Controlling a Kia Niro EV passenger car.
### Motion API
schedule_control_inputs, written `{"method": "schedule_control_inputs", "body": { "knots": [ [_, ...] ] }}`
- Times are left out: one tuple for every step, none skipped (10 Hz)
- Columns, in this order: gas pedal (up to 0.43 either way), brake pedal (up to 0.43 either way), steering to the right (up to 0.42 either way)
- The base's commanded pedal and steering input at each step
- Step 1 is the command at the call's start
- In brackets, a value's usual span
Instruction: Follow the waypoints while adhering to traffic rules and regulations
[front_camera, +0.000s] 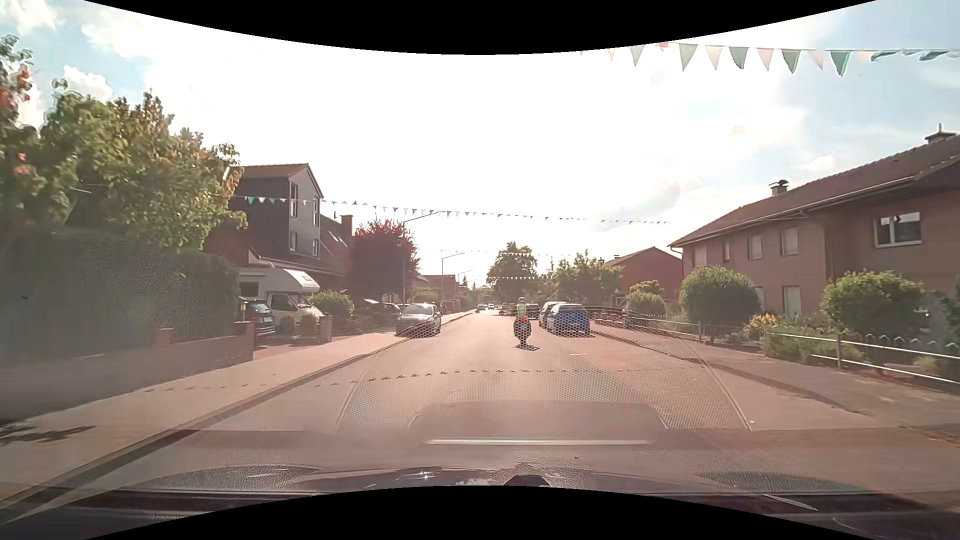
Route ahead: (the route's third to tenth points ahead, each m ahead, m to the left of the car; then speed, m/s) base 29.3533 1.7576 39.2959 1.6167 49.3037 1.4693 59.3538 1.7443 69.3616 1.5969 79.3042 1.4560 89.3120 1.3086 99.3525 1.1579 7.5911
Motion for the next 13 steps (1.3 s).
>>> {"method": "schedule_control_inputs", "body": {
  "knots": [
    [0.118,0.000,0.012],
    [0.118,0.000,0.011],
    [0.118,0.000,0.011],
    [0.118,0.000,0.010],
    [0.118,0.000,0.010],
    [0.118,0.000,0.009],
    [0.118,0.000,0.009],
    [0.130,0.000,0.009],
    [0.138,0.000,0.008],
    [0.138,0.000,0.008],
    [0.138,0.000,0.008],
    [0.138,0.000,0.008],
    [0.138,0.000,0.008]
  ]
}}
